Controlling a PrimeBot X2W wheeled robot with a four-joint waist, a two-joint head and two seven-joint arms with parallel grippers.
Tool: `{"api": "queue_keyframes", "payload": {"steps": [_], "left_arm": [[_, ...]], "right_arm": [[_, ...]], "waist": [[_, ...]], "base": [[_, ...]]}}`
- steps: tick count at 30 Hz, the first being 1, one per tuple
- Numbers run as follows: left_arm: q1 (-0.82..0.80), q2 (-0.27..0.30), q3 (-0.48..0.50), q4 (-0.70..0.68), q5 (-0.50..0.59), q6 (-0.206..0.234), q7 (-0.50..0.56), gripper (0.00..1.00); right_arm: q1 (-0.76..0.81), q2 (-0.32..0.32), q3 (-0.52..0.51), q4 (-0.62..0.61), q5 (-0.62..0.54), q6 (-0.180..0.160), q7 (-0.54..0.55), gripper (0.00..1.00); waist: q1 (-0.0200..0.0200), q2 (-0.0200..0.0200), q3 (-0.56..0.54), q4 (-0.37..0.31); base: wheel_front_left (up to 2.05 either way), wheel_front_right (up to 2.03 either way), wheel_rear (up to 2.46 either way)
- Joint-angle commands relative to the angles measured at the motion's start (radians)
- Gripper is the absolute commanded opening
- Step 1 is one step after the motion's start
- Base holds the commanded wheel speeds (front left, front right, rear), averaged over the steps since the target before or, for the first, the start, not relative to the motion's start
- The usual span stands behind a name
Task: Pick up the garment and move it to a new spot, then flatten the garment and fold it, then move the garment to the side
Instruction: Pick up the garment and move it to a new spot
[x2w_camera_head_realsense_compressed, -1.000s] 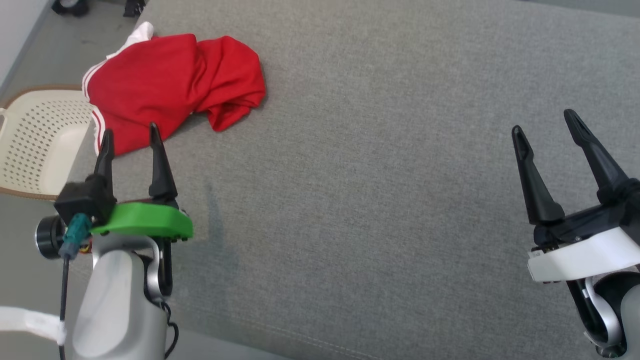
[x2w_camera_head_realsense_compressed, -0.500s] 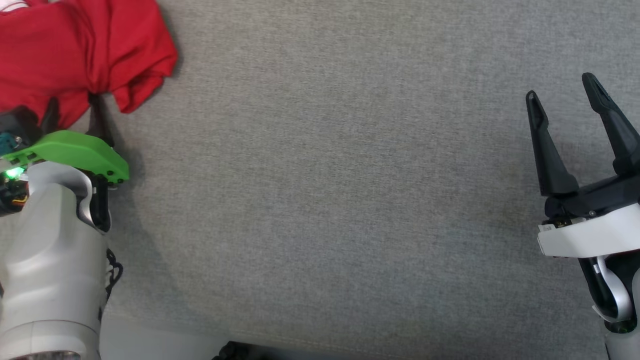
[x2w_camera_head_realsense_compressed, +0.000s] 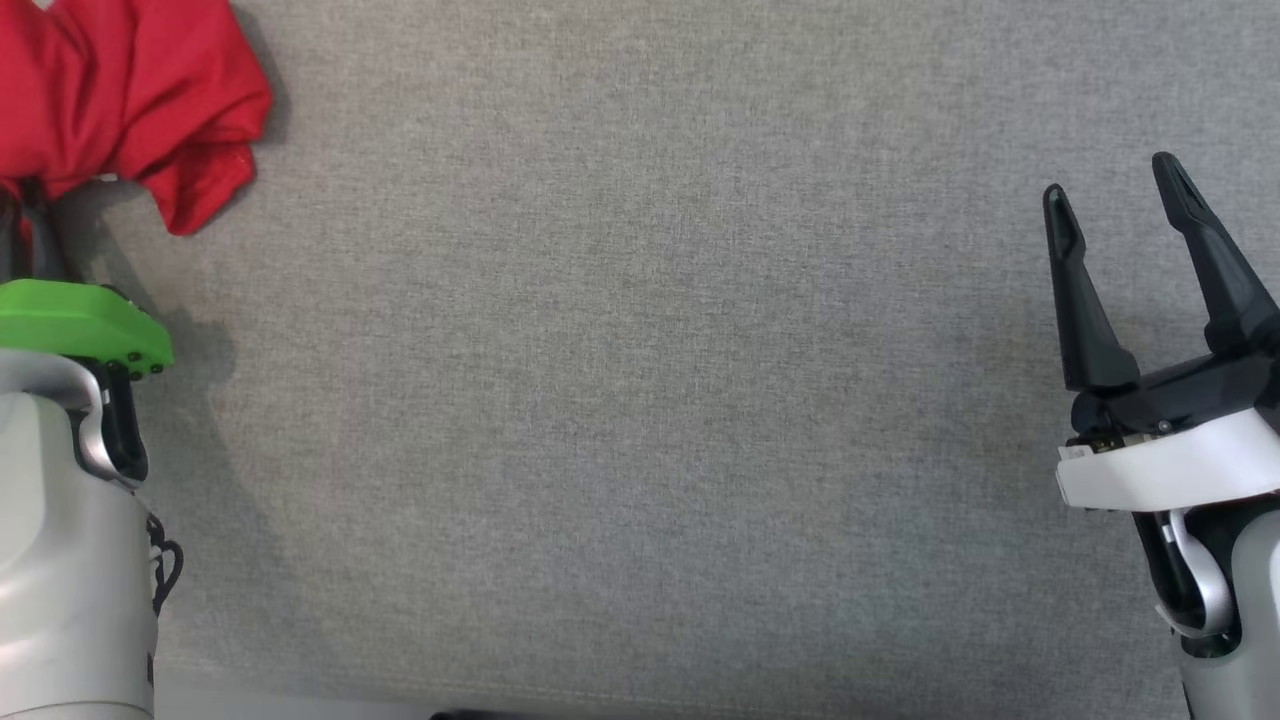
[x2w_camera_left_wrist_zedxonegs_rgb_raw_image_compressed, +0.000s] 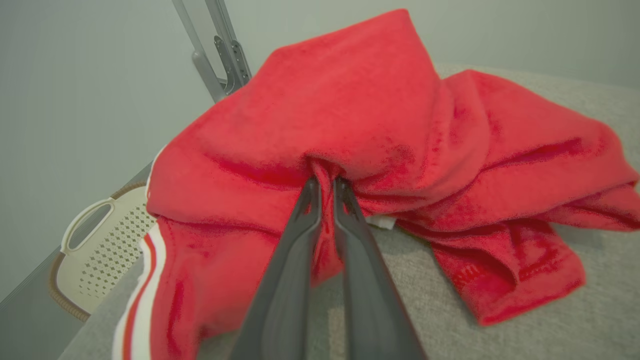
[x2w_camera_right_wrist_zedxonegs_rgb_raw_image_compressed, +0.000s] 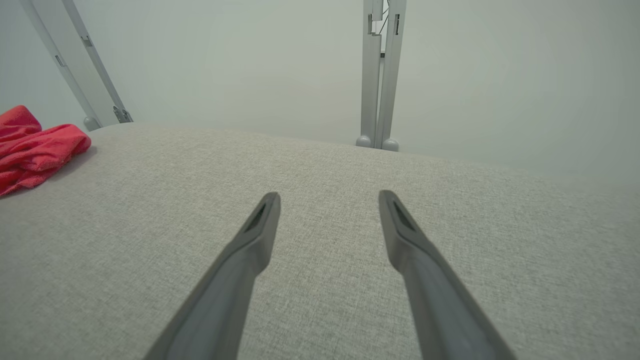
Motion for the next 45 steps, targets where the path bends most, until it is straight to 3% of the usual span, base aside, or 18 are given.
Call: {"api": "queue_keyframes", "payload": {"steps": [1,14,19,24,29,35,45], "left_arm": [[0.040,0.011,0.012,-0.044,0.018,0.009,0.000,0.00],[0.406,-0.038,0.051,-0.495,0.122,0.052,0.000,0.00],[0.551,-0.080,0.025,-0.629,0.139,0.065,0.007,0.00],[0.626,-0.124,-0.047,-0.734,0.141,0.046,0.052,0.00],[0.587,-0.151,-0.157,-0.743,0.152,0.000,0.090,0.00],[0.453,-0.174,-0.373,-0.661,0.171,-0.065,0.114,0.00],[0.282,-0.182,-0.692,-0.518,0.088,-0.089,0.115,0.00]], "right_arm": [[0.012,0.007,0.004,0.012,0.002,-0.002,-0.012,1.00],[0.089,0.053,0.057,0.103,0.020,-0.002,-0.074,1.00],[0.111,0.065,0.075,0.125,0.024,-0.002,-0.094,1.00],[0.116,0.078,0.077,0.126,0.031,-0.002,-0.099,1.00],[0.101,0.090,0.074,0.127,0.037,-0.002,-0.108,1.00],[0.081,0.114,0.072,0.146,0.053,-0.002,-0.137,1.00],[0.051,0.153,0.076,0.206,0.079,-0.002,-0.202,1.00]], "waist": [[-0.0001,0.0000,-0.091,0.012],[-0.0001,0.0000,-0.343,-0.041],[-0.0001,0.0000,-0.388,-0.098],[-0.0001,0.0000,-0.389,-0.168],[-0.0001,0.0000,-0.353,-0.262],[-0.0001,0.0000,-0.270,-0.393],[-0.0001,0.0000,-0.162,-0.528]], "base": [[0.00,0.00,0.00],[0.00,0.00,0.00],[0.00,0.00,0.00],[0.00,0.00,0.00],[0.00,0.00,0.00],[0.00,0.00,0.00],[0.00,0.00,0.00]]}}
